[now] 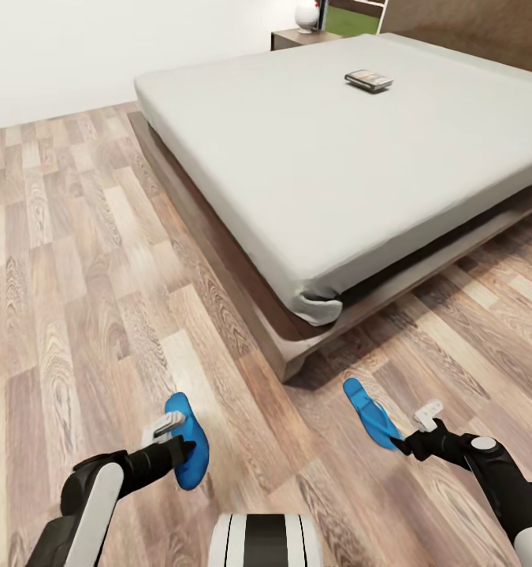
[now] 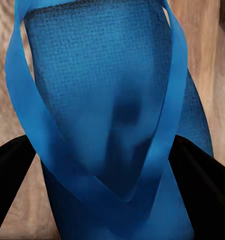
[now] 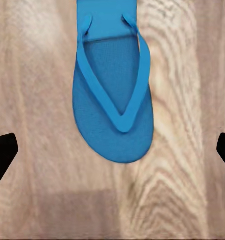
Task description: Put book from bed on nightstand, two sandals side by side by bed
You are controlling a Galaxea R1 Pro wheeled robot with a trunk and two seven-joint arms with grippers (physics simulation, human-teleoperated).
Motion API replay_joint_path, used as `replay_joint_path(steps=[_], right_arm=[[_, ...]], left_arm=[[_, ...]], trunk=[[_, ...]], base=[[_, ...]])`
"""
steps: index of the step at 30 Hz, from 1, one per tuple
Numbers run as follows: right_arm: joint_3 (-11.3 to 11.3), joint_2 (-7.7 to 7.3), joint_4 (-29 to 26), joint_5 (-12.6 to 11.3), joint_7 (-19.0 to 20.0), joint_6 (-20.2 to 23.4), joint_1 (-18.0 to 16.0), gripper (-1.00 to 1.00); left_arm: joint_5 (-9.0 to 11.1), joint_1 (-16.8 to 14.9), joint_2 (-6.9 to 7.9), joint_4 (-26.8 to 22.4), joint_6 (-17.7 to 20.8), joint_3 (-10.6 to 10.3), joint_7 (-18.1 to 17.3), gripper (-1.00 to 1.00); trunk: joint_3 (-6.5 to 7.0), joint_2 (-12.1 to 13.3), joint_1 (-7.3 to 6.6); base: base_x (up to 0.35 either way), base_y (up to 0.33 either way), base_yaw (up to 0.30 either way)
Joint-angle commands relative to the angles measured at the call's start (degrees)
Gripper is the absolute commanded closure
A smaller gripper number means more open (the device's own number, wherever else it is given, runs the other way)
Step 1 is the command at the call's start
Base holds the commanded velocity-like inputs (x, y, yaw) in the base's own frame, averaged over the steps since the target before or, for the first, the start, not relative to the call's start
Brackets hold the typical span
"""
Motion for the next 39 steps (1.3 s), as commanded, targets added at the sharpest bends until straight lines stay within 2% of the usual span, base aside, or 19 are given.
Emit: replay_joint_path(steps=[1, 8, 13, 18, 21, 23, 25, 37, 39], right_arm=[[-0.3, 0.0, -0.1, 0.3, 0.4, 0.3, 0.0, -1.0], [-0.4, -0.15, -0.1, 0.3, 0.4, 0.3, 0.0, -1.0], [-0.4, -0.07, -0.1, 0.3, 0.4, 0.3, 0.0, -1.0], [-0.4, -0.05, -0.1, 0.3, 0.4, 0.3, 0.0, -1.0], [-0.4, -0.05, -0.5, 0.3, 0.4, 0.3, 0.0, -1.0], [-0.4, -0.07, -1.2, 0.3, 0.4, 0.3, 0.0, -1.0], [-0.4, -0.1, -1.3, 0.3, 0.4, 0.3, 0.0, -1.0], [-0.5, -0.11, -1.4, 0.3, 0.4, 0.3, 0.0, -1.0], [-1.5, 0.01, -1.5, 0.3, 0.4, 0.3, 0.0, -1.0]], left_arm=[[0.1, -0.2, -0.48, 0.0, 0.3, -1.2, 0.5, 1.0], [-0.1, -0.8, -0.58, 0.5, 0.8, -1.7, 0.3, 1.0], [-0.3, -1.9, 0.14, -0.1, 1.9, -1.7, 0.2, 1.0], [-0.3, -2.1, 0.18, 0.0, 1.9, -1.9, 0.2, 1.0], [-0.3, -2.1, -0.11, 0.4, 1.9, -3.1, 0.2, 1.0], [-0.1, -2.2, -0.55, 2.1, 1.9, -5.2, 0.3, 1.0], [0.0, -2.2, -0.56, 2.5, 1.9, -5.7, 0.4, 1.0], [0.3, -2.2, -0.72, 3.1, 1.9, -6.3, 0.4, 1.0], [0.4, -2.2, -0.86, 3.0, 1.9, -6.3, 0.3, 1.0]], trunk=[[-0.04, 0.0, -0.01], [-0.04, 0.0, -0.01], [-0.04, 0.0, -0.01], [-0.04, 0.0, -0.01], [-0.04, 0.0, -0.01], [-0.04, 0.0, -0.01], [-0.04, 0.0, -0.01], [-0.04, 0.0, -0.01], [-0.04, 0.0, -0.01]], base=[[-0.001, 0.0, -0.266], [0.0, 0.0, -0.266], [0.0, 0.0, -0.266], [0.0, 0.0, -0.267], [0.0, 0.0, -0.266], [0.0, 0.0, -0.266], [0.0, 0.0, -0.266], [-0.107, -0.053, -0.266], [-0.002, -0.001, -0.266]])
